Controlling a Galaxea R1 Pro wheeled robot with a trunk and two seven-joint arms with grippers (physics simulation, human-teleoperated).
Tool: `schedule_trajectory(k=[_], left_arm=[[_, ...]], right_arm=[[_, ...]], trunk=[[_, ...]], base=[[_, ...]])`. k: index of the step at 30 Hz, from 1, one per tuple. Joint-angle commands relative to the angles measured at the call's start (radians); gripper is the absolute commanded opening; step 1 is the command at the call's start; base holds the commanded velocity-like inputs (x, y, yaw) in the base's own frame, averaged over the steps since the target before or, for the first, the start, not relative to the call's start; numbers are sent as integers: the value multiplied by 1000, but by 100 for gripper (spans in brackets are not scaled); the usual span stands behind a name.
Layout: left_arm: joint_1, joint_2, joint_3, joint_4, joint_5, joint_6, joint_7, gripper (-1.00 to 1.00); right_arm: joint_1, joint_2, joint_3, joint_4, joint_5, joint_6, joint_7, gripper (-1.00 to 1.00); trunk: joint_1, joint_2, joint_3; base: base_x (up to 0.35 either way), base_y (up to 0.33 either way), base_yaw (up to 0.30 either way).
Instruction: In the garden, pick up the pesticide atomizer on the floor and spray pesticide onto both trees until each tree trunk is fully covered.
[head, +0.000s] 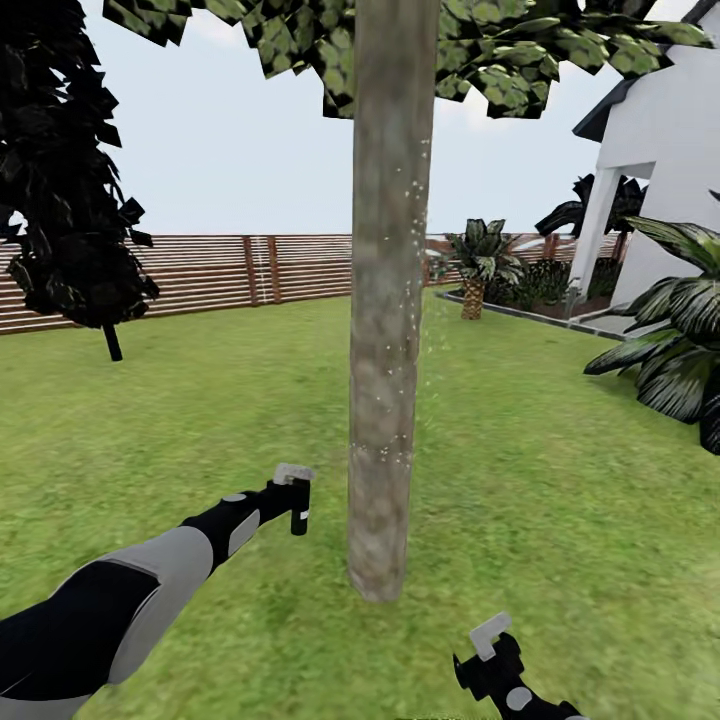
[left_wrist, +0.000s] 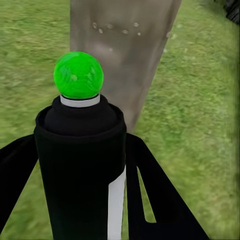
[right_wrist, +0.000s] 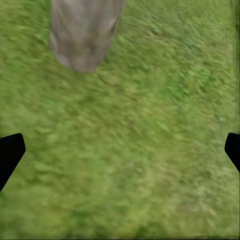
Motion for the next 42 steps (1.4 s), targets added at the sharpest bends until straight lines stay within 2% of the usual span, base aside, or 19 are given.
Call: schedule_trajectory(k=[1,6,11,20,28,33,36,37,38,39,40,42], left_arm=[[0,0,1,0,0,0,0,-100],[0,0,1,0,0,0,0,-100],[0,0,1,0,0,-1,0,-100],[0,-5,-1,0,0,-2,0,-100],[0,-31,-2,-7,3,0,0,-100],[0,-40,-6,-88,6,12,-2,-100],[0,-67,-5,-108,6,15,-3,-100],[0,-70,-5,-113,7,30,-3,-100],[0,-71,-3,-133,7,82,-3,-100],[0,-71,-1,-173,7,162,-2,-100],[0,-69,3,-254,6,287,0,-100],[0,-69,7,-352,6,388,2,-100]], right_arm=[[0,0,0,0,0,0,0,100],[0,0,0,0,0,0,0,100],[0,0,0,0,0,0,0,100],[0,1,0,0,-1,0,0,100],[0,2,-1,0,-6,3,-1,100],[0,-1,-1,0,-3,6,0,100],[0,-2,-2,0,-2,6,0,100],[0,-2,-2,0,-2,6,0,100],[0,-2,-2,0,-2,6,0,100],[0,-2,-2,0,-2,6,0,100],[0,-2,-2,0,-2,6,0,100],[0,-2,-1,0,-1,6,0,100]], trunk=[[0,0,0],[0,0,0],[0,0,0],[0,0,0],[0,0,0],[0,0,0],[0,0,0],[0,0,0],[0,0,0],[0,0,0],[0,0,0],[0,0,0]], base=[[0,326,-293],[0,335,-265],[0,316,-51],[0,57,-130],[0,1,-8],[0,0,0],[0,0,0],[0,0,0],[0,0,0],[0,0,0],[0,0,0],[0,0,0]])
